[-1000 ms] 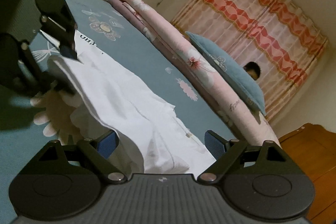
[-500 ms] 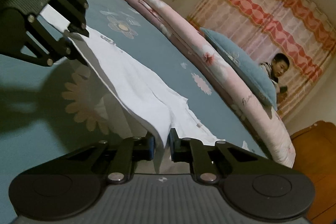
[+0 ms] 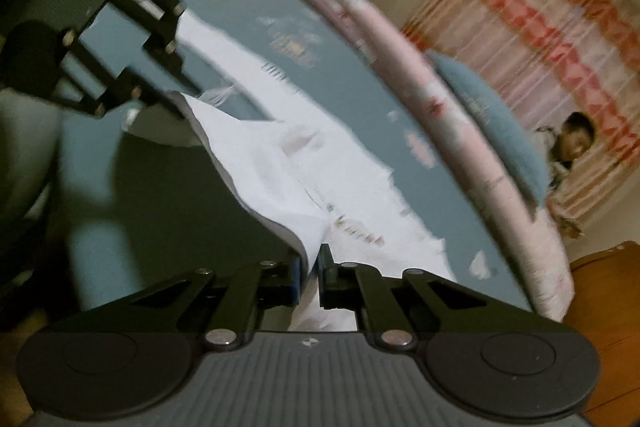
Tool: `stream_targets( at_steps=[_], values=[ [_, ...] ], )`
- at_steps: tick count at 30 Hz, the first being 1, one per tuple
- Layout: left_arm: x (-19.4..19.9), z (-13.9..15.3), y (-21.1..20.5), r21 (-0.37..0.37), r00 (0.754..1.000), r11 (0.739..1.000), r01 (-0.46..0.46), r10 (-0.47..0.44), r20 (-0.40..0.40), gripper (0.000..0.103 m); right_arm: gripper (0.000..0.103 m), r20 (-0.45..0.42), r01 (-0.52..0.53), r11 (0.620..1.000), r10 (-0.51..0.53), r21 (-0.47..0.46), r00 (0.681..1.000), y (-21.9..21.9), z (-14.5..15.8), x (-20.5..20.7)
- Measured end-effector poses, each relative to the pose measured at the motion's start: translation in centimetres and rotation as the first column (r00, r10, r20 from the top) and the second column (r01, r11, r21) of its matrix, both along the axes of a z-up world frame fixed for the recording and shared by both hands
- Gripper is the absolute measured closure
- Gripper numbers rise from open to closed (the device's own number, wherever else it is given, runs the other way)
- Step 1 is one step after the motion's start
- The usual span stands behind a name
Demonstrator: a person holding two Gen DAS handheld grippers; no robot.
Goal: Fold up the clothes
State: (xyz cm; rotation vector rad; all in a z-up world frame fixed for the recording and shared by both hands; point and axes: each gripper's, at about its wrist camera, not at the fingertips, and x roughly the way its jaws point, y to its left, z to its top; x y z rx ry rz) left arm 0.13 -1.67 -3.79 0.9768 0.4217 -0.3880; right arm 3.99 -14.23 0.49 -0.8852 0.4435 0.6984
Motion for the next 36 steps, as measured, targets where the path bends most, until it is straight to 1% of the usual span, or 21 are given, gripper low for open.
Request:
stream_targets(
  at_steps=[3, 5, 7, 8, 11, 12, 13, 14, 16, 17, 19, 20, 21, 23, 24, 28, 29, 32, 33, 34, 36],
  values=[
    [0.1, -0.8, -0.2, -0.004, 0.999, 1.000, 0.000, 0.000, -0.048, 0.091, 0.093, -0.102, -0.015, 0.999, 0.011, -0.035, 0.995, 0.3, -1.5, -0.1],
    [0.3, -1.3, -0.1, -0.019, 0.996, 1.000, -0.001, 0.000, -0.092, 0.087, 0.091, -0.159, -0.022, 0.998, 0.013, -0.056, 0.987, 0.6, -2.9, 0.0],
    [0.3, -1.7, 0.1, -0.037, 0.990, 0.999, -0.016, 0.011, -0.137, 0.083, 0.080, -0.236, -0.017, 0.998, 0.002, -0.063, 0.972, 0.8, -4.0, 0.3],
    [0.4, -1.9, 0.2, -0.044, 0.988, 0.999, -0.024, 0.017, -0.156, 0.083, 0.079, -0.278, -0.008, 0.998, -0.008, -0.057, 0.961, 0.7, -4.6, 0.1],
    [0.2, -1.4, 0.8, -0.081, 0.980, 0.996, -0.039, 0.023, -0.199, 0.083, 0.076, -0.378, 0.047, 0.999, -0.034, 0.027, 0.925, -0.7, -4.4, 0.4],
    [0.4, -0.9, 1.3, -0.117, 0.974, 0.992, -0.056, 0.029, -0.223, 0.083, 0.073, -0.393, 0.071, 0.995, -0.040, 0.065, 0.919, -1.6, -3.9, 0.4],
    [0.6, -0.3, 1.8, -0.153, 0.968, 0.986, -0.073, 0.034, -0.248, 0.083, 0.066, -0.404, 0.110, 0.988, -0.057, 0.107, 0.913, -2.6, -3.3, 0.6],
    [0.9, 0.5, 2.6, -0.206, 0.960, 0.973, -0.106, 0.046, -0.276, 0.083, 0.062, -0.415, 0.150, 0.977, -0.076, 0.150, 0.907, -3.6, -2.6, 0.8],
    [1.8, 1.8, 4.2, -0.296, 0.945, 0.937, -0.184, 0.086, -0.314, 0.081, 0.057, -0.449, 0.243, 0.939, -0.114, 0.243, 0.886, -5.8, -1.4, 1.4],
    [2.3, 2.3, 5.1, -0.334, 0.939, 0.915, -0.227, 0.115, -0.324, 0.080, 0.057, -0.472, 0.297, 0.909, -0.132, 0.293, 0.871, -7.1, -0.9, 1.8],
    [3.4, 3.2, 6.8, -0.406, 0.922, 0.859, -0.312, 0.171, -0.349, 0.072, 0.057, -0.524, 0.423, 0.831, -0.194, 0.361, 0.829, -9.6, -0.7, 3.0],
    [4.3, 3.1, 7.6, -0.414, 0.905, 0.830, -0.373, 0.226, -0.361, 0.071, 0.057, -0.547, 0.492, 0.786, -0.241, 0.374, 0.802, -10.8, -1.0, 3.6],
    [5.3, 3.0, 8.4, -0.421, 0.884, 0.798, -0.431, 0.280, -0.375, 0.071, 0.057, -0.557, 0.541, 0.757, -0.288, 0.367, 0.779, -11.4, -1.8, 4.1],
    [7.3, 2.0, 9.4, -0.406, 0.840, 0.751, -0.520, 0.366, -0.401, 0.071, 0.057, -0.571, 0.629, 0.696, -0.376, 0.346, 0.730, -12.6, -3.4, 5.1],
    [8.2, 1.1, 10.0, -0.402, 0.819, 0.730, -0.554, 0.391, -0.419, 0.071, 0.057, -0.584, 0.668, 0.667, -0.412, 0.329, 0.700, -12.7, -4.6, 5.5],
    [11.0, -2.0, 11.9, -0.414, 0.736, 0.623, -0.663, 0.441, -0.514, 0.071, 0.057, -0.637, 0.744, 0.590, -0.450, 0.314, 0.626, -11.9, -7.7, 5.3],
    [11.0, -2.6, 12.1, -0.421, 0.723, 0.603, -0.677, 0.439, -0.534, 0.071, 0.057, -0.642, 0.745, 0.582, -0.443, 0.325, 0.626, -11.6, -7.9, 5.2],
    [11.3, -4.4, 12.3, -0.399, 0.699, 0.588, -0.703, 0.468, -0.541, 0.069, 0.057, -0.643, 0.742, 0.567, -0.427, 0.357, 0.636, -10.8, -8.3, 4.8],
    [11.4, -5.0, 12.4, -0.390, 0.687, 0.580, -0.715, 0.481, -0.544, 0.065, 0.057, -0.638, 0.743, 0.564, -0.431, 0.361, 0.638, -10.6, -8.4, 4.8],
    [11.1, -5.2, 12.5, -0.405, 0.683, 0.560, -0.723, 0.490, -0.541, 0.061, 0.057, -0.635, 0.744, 0.560, -0.435, 0.364, 0.638, -10.5, -8.5, 4.7],
    [10.6, -5.3, 12.8, -0.432, 0.668, 0.513, -0.742, 0.507, -0.545, 0.060, 0.056, -0.627, 0.742, 0.562, -0.441, 0.364, 0.642, -10.3, -8.5, 4.6]
  ],
)
